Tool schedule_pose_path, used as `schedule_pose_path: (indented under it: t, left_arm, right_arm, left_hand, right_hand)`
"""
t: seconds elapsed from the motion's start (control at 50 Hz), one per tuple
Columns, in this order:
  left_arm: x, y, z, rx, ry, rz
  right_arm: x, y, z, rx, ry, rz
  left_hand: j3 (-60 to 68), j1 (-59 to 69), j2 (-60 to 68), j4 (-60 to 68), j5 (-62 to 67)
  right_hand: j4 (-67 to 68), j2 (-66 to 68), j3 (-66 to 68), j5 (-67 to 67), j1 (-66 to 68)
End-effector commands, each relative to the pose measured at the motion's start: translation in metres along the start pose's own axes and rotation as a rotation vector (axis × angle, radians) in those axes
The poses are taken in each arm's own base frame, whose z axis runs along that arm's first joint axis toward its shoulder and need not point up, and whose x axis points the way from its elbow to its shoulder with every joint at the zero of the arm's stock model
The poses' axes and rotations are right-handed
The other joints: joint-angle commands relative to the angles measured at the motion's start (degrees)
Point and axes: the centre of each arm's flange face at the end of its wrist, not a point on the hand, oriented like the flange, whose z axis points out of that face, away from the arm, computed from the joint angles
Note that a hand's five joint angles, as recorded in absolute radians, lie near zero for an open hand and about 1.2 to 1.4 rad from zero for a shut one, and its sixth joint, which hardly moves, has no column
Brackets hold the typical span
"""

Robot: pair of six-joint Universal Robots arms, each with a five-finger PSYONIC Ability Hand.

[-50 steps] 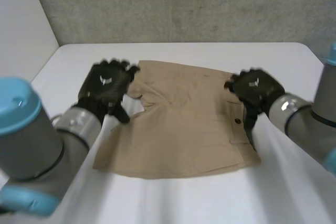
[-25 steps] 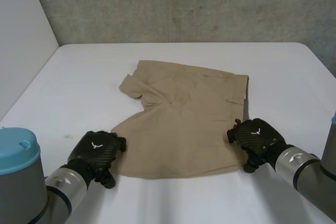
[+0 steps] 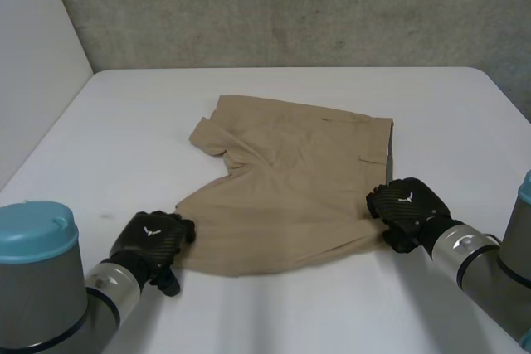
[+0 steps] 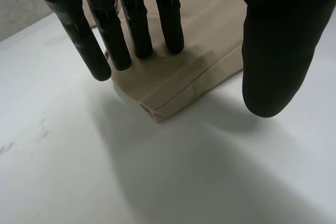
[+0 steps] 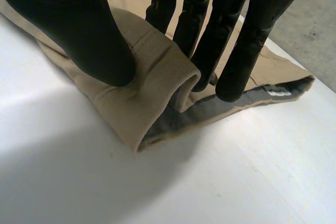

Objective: Fold the shorts.

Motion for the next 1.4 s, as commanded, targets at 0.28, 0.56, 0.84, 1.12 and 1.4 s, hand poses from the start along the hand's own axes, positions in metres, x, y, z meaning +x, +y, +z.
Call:
schedule_pose_path:
  t: [0.28, 0.56, 0.84, 1.12, 1.4]
  left_arm:
    - [-0.002, -0.004, 0.024, 0.076, -0.024, 0.009]
    - [0.001, 0.001, 0.034, 0.075, -0.022, 0.018]
    - [-0.018, -0.062, 0.002, 0.306, -0.094, 0.016]
    - [-0.032, -0.131, -0.096, 0.53, -0.135, 0.006]
    - [-0.018, -0.126, -0.174, 0.382, 0.085, -0.095]
  right_arm:
    - [0.011, 0.0, 0.002, -0.032, 0.088, 0.064]
    - [0.012, -0.001, 0.001, -0.034, 0.092, 0.065]
    - [0.026, -0.023, -0.01, -0.003, 0.185, 0.033]
    - [0.03, -0.082, -0.071, 0.043, 0.208, -0.06]
    - [0.026, -0.119, -0.149, -0.087, 0.103, -0.263]
  left_hand:
    - [16.9, 17.09, 16.89, 16.8, 17.23]
    - [19.93, 20.12, 19.93, 19.83, 20.27]
    - [51.38, 51.57, 51.37, 51.27, 51.71]
    - [51.38, 51.57, 51.37, 51.27, 51.71]
    - [51.38, 51.57, 51.37, 51.27, 51.71]
  right_hand:
    - [11.97, 12.91, 13.23, 15.25, 27.76]
    - [11.97, 12.91, 13.23, 15.25, 27.76]
    - [11.97, 12.91, 13.23, 15.25, 27.76]
    - [11.97, 12.91, 13.23, 15.25, 27.76]
    - [11.97, 12.91, 13.23, 15.25, 27.76]
